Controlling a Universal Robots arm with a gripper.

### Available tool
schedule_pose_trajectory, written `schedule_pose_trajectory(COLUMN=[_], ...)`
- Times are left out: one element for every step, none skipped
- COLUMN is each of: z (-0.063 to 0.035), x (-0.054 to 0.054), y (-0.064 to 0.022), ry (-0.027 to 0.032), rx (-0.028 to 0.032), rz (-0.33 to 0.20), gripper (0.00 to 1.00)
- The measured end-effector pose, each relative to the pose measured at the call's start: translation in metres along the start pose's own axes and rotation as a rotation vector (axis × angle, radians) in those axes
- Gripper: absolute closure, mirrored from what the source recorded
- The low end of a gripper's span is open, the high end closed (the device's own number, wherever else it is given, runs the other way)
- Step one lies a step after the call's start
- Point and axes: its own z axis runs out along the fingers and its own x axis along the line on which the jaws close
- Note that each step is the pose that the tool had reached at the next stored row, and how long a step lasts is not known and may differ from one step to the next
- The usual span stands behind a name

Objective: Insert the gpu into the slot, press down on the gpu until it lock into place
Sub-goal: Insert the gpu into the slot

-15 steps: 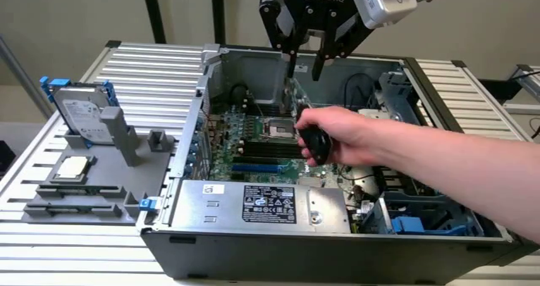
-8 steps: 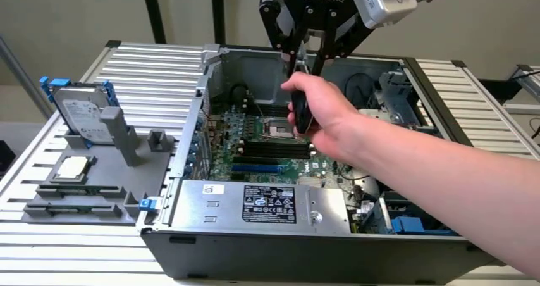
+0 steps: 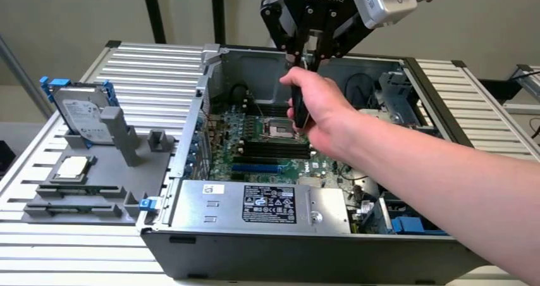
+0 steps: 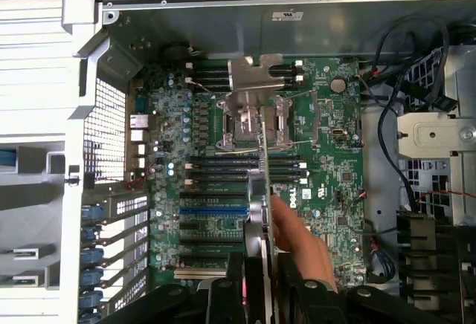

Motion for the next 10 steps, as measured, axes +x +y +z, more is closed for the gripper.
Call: schedule_pose_trajectory(z=[0.0000,0.0000,0.0000,0.0000,0.0000,0.0000,0.0000,0.0000,0.0000,0.0000], x=[0.0000,0.0000,0.0000,0.0000,0.0000,0.0000,0.0000,0.0000,0.0000,0.0000], y=[0.0000,0.0000,0.0000,0.0000,0.0000,0.0000,0.0000,0.0000,0.0000,0.0000], ry=[0.0000,0.0000,0.0000,0.0000,0.0000,0.0000,0.0000,0.0000,0.0000,0.0000], rx=[0.0000,0.0000,0.0000,0.0000,0.0000,-0.0001,0.0000,0.0000,0.0000,0.0000], rz=[0.000,0.000,0.000,0.000,0.000,0.000,0.000,0.000,0.000,0.000], gripper=[0.69,0.69,0.74,0.74,0.74,0.74,0.74,0.74,0.74,0.74])
